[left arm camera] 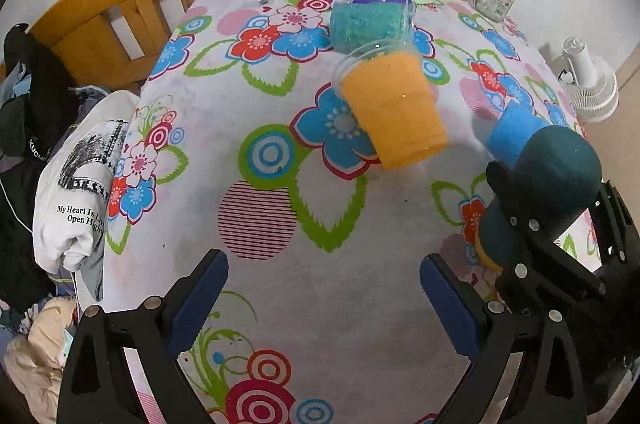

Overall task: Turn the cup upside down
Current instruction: 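Turn the teal cup rim-down with the right gripper and lower it onto the table, then open the right gripper and pull it back from the cup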

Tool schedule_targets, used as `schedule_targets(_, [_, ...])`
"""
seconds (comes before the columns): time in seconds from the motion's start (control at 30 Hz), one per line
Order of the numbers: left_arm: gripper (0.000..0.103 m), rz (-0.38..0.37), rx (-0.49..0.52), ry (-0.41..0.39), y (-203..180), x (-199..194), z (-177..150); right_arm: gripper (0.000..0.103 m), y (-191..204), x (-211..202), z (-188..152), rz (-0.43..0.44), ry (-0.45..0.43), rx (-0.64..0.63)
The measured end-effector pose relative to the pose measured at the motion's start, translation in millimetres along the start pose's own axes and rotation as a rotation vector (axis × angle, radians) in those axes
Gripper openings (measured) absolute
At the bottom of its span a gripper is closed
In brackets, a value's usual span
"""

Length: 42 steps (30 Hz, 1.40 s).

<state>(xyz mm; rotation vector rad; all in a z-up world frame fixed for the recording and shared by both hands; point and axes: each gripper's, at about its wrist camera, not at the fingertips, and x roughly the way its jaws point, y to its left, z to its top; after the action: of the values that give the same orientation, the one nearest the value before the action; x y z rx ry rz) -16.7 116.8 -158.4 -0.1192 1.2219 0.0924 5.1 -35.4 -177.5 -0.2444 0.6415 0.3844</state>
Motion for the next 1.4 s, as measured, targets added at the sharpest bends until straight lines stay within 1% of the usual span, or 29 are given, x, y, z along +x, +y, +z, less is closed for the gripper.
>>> schedule_targets(0.03, [0.098,-0.005,0.006,0.004,-0.7,0.8,-0.2,0.069,0.3,-0.3,0.0,-0.005,0.010,0.003])
schedule_targets(0.13, [0.098,-0.022,0.021,0.012,-4.1,-0.4,1.4,0.073,-4.9,-0.5,0.0,0.003,0.077,0.051])
schedule_targets(0.2, [0.098,-0.036,0.026,0.020,-6.4,-3.7,3.0,0.081,-13.1,-5.2,2.0,0.011,0.107,0.106])
schedule_targets(0.27, [0.098,-0.046,0.036,0.031,-8.7,-9.5,5.3,0.085,-23.2,-12.3,7.1,0.007,0.125,0.163])
schedule_targets(0.37, [0.098,-0.059,0.046,0.044,-12.2,-22.7,9.8,0.086,-33.2,-26.4,18.0,0.002,0.147,0.204])
schedule_targets(0.5, [0.098,-0.075,0.058,0.037,-17.3,-46.9,19.3,0.088,-42.9,-45.8,37.5,-0.002,0.156,0.234])
schedule_targets(0.63, [0.098,-0.087,0.069,0.010,-23.7,-73.8,32.7,0.091,-56.2,-68.1,61.3,0.016,0.154,0.278])
schedule_targets(0.73, [0.098,-0.098,0.076,-0.014,-30.3,-90.1,41.6,0.094,-66.9,-82.1,78.1,0.012,0.174,0.312])
schedule_targets(0.87, [0.098,-0.112,0.059,-0.077,-40.3,-114.4,50.7,0.094,-86.4,-95.6,94.5,0.021,0.203,0.380])
schedule_targets(0.97, [0.098,-0.130,0.028,-0.087,-45.3,-125.0,53.5,0.094,-95.0,-100.1,100.2,0.011,0.244,0.385])
schedule_targets(1.07, [0.098,-0.144,0.021,-0.104,-53.3,-137.9,53.1,0.094,-100.1,-108.9,102.8,0.005,0.252,0.387])
schedule_targets(1.23, [0.102,-0.107,0.050,-0.151,-64.0,-156.7,48.2,0.094,-102.6,-125.7,106.7,-0.009,0.253,0.372])
schedule_targets(1.27, [0.102,-0.104,0.051,-0.160,-64.8,-160.6,47.6,0.096,-102.9,-127.4,107.1,-0.014,0.257,0.370])
schedule_targets(1.3, [0.102,-0.112,0.049,-0.164,-65.2,-163.8,47.0,0.098,-103.2,-130.0,107.3,-0.022,0.261,0.369])
schedule_targets(1.4, [0.103,-0.141,0.044,-0.162,-64.7,-169.0,46.1,0.099,-104.2,-138.0,107.4,-0.021,0.258,0.371])
